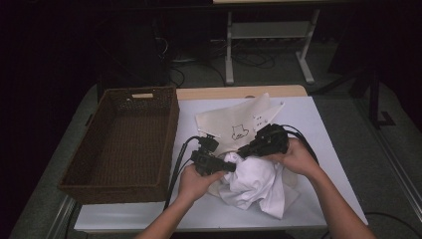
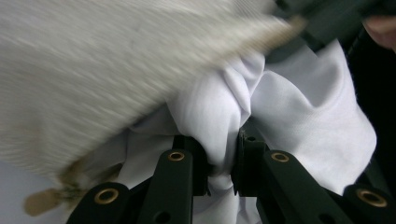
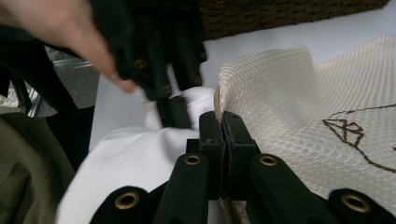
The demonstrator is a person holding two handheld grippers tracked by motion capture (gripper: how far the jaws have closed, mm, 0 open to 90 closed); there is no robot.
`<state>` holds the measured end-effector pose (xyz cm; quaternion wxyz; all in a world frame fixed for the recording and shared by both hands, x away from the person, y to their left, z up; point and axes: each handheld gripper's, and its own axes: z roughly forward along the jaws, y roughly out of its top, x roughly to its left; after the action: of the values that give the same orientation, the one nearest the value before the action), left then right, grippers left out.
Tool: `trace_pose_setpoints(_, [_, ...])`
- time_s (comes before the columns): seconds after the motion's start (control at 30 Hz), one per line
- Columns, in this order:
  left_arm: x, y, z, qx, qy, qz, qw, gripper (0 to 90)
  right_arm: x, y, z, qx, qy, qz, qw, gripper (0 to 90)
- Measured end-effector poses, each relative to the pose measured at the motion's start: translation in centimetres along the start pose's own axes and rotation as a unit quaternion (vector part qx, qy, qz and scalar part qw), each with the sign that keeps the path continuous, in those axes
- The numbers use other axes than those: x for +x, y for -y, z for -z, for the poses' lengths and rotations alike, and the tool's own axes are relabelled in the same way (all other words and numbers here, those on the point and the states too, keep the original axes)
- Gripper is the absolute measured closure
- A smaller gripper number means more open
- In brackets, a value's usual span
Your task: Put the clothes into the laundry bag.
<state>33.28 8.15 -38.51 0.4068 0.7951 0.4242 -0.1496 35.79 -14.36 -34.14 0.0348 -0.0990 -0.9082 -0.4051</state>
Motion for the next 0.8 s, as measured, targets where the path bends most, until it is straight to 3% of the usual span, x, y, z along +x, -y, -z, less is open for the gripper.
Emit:
trace_pose_setpoints(0.07, [0.7, -0.1, 0.2, -0.021, 0.002, 0.019, 0.9996, 79.1, 0.5, -0.4, 0.5, -0.001, 0.003, 0.007, 1.0000, 87.4])
trace_pose_setpoints(0.17, [0.8, -0.2, 0.0, -0.026, 0.000, 0.023, 0.9994, 77.0, 0.5, -0.6, 0.9, 0.001, 0.010, 0.009, 0.9999, 87.3])
trace_pose_setpoints(0.27, [0.8, 0.1, 0.4, -0.019, 0.007, 0.027, 0.9994, 64.2, -0.1, -0.1, 0.6, 0.017, 0.018, 0.000, 0.9997, 87.2])
trace_pose_setpoints(0.4, [0.7, 0.6, 2.1, -0.024, 0.025, 0.037, 0.9987, 47.8, -0.7, 0.5, 0.6, 0.013, 0.021, -0.012, 0.9996, 87.1])
trace_pose_setpoints(0.53, [0.1, 1.1, 3.0, -0.008, 0.035, 0.027, 0.9990, 37.1, -0.9, 0.4, 0.5, 0.014, 0.025, -0.013, 0.9995, 87.1])
trace_pose_setpoints(0.6, [-0.6, 1.4, 3.2, -0.001, 0.028, 0.012, 0.9995, 35.1, -1.0, 0.5, 0.5, 0.014, 0.029, -0.016, 0.9993, 87.1])
trace_pose_setpoints(0.7, [-1.4, 1.6, 3.1, 0.009, 0.041, 0.004, 0.9991, 30.9, -1.2, 0.5, 0.5, 0.015, 0.031, -0.019, 0.9992, 87.1])
trace_pose_setpoints(0.8, [-2.5, 1.9, 2.3, 0.022, 0.037, -0.014, 0.9990, 30.4, -1.4, 0.5, 0.3, 0.014, 0.031, -0.021, 0.9992, 87.1])
